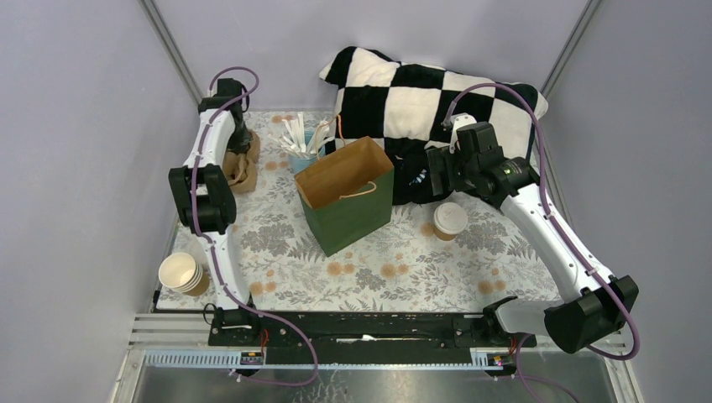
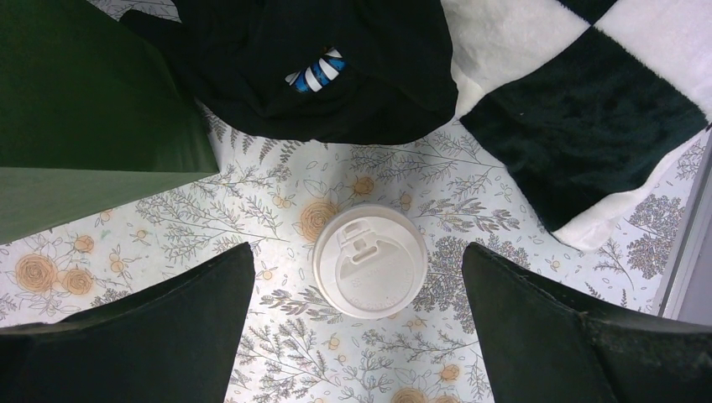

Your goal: Pack the takeout coffee

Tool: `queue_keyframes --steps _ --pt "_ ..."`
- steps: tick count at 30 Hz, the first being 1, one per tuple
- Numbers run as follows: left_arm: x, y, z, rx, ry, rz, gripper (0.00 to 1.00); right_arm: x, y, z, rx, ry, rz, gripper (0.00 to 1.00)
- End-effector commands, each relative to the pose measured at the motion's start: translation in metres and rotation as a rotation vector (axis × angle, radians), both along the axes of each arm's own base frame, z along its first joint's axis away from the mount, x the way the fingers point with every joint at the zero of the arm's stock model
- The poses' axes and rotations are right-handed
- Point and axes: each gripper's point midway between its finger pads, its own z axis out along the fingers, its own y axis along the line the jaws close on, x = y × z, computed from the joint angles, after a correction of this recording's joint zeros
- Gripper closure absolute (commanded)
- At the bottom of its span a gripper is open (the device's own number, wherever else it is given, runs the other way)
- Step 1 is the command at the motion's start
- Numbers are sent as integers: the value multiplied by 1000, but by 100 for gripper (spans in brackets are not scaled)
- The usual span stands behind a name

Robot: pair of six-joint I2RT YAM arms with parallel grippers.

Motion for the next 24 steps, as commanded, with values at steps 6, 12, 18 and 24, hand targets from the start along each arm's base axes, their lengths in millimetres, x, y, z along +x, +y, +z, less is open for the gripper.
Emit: queue_keyframes --steps 6,12,18,24 --pt "-11 11 52 58 -72 111 100 5 -2 22 29 -82 -12 0" --pt "-18 7 92 207 -131 122 100 -8 5 26 35 -99 25 0" --pt "-28 3 144 169 -265 211 100 -21 22 36 42 -127 96 0" --pt "-61 -29 218 -81 -477 275 100 -25 42 55 93 -143 121 0"
